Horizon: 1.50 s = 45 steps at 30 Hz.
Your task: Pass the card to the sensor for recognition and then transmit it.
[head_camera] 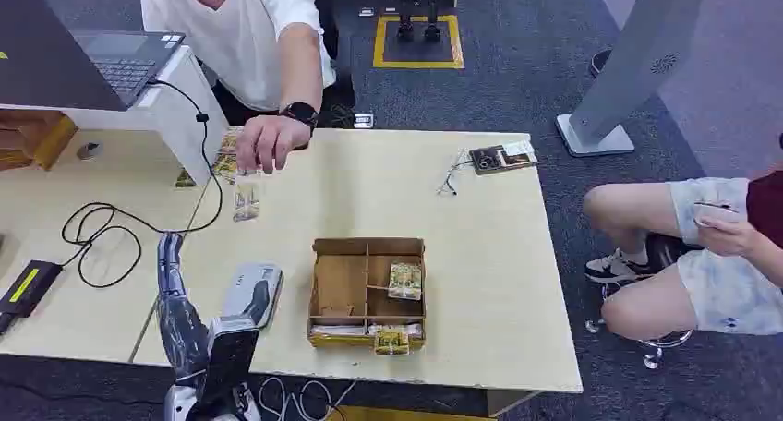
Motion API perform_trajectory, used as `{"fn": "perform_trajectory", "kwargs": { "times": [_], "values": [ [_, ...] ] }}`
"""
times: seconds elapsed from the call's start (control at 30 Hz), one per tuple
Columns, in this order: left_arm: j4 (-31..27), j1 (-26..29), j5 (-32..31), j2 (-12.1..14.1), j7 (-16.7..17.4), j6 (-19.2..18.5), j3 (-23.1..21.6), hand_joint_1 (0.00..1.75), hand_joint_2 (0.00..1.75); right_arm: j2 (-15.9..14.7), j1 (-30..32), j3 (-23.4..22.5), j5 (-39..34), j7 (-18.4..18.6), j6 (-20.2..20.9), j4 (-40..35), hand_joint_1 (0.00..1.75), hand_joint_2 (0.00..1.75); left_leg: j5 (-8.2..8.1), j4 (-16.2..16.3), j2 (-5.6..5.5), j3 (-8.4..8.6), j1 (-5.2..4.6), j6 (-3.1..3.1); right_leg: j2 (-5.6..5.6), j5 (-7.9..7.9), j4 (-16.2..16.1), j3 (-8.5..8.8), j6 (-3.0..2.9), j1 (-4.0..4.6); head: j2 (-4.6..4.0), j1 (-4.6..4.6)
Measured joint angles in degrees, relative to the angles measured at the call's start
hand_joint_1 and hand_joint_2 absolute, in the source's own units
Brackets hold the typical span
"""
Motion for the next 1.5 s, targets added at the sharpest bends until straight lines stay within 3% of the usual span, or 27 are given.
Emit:
{"fn": "perform_trajectory", "kwargs": {
  "times": [0.17, 0.4, 0.53, 0.83, 0.9, 0.93, 1.5],
  "values": [
    [1.6, -3.9, -4.4, -1.5, -1.6, 0.0, 4.3, 0.00, 1.75, 0.0, -0.2, 0.0, 0.9, -0.5, 0.3, 0.0, 0.00, 1.75, 0.01, 0.0, 0.00, 0.01, 0.00, -0.01, 0.00, 0.01, 0.0, 0.00, -0.01, 0.00, 0.00, 0.02],
    [4.1, -8.6, -17.3, -4.1, -5.8, 0.0, 13.6, 0.00, 1.75, 0.0, -0.5, 0.3, 1.6, -0.5, 0.7, 0.0, 0.00, 1.75, 0.00, 0.0, 0.04, 0.02, 0.00, -0.01, 0.09, 0.01, 0.0, -0.03, -0.01, 0.00, 0.00, 0.00],
    [4.3, -9.5, -20.9, -4.3, -5.9, 0.0, 17.4, 0.00, 1.75, 0.0, -0.7, 0.5, 2.0, -0.5, 0.9, 0.1, 0.00, 1.75, 0.00, 0.0, 0.04, 0.02, 0.00, -0.01, 0.08, 0.00, 0.0, -0.04, -0.01, 0.00, 0.00, 0.00],
    [4.3, -10.2, -23.9, -4.3, -4.5, 0.0, 20.4, 0.00, 1.75, 0.0, -0.8, 1.1, 2.9, -0.3, 0.8, 0.2, 0.00, 1.75, 0.00, 0.0, 0.05, 0.02, 0.00, -0.01, 0.08, 0.01, 0.0, -0.03, -0.01, 0.00, 0.00, 0.00],
    [4.5, -10.4, -23.4, -4.3, -4.5, 0.0, 20.4, 1.27, 1.75, 0.0, -1.0, 1.1, 2.9, -0.3, 0.8, 0.2, 0.00, 1.75, 0.00, 0.0, 0.04, 0.02, 0.00, -0.01, 0.08, 0.01, 0.0, -0.03, -0.01, 0.00, 0.00, 0.00],
    [4.7, -10.5, -22.7, -4.3, -4.5, 0.0, 20.4, 1.75, 1.75, 0.0, -1.0, 1.1, 2.8, -0.3, 0.8, 0.2, 0.00, 1.75, 0.00, 0.0, 0.04, 0.02, 0.00, -0.01, 0.08, 0.01, 0.0, -0.03, -0.01, 0.00, 0.00, 0.00],
    [5.1, -10.6, -15.9, -4.3, -6.6, 0.0, 20.4, 1.75, 1.75, 0.0, -1.2, 1.4, 3.0, -0.3, 0.6, 0.3, 0.00, 1.75, 0.00, 0.0, 0.04, 0.01, 0.00, -0.01, 0.08, 0.01, 0.0, -0.03, -0.01, 0.00, 0.00, -0.02]
  ]
}}
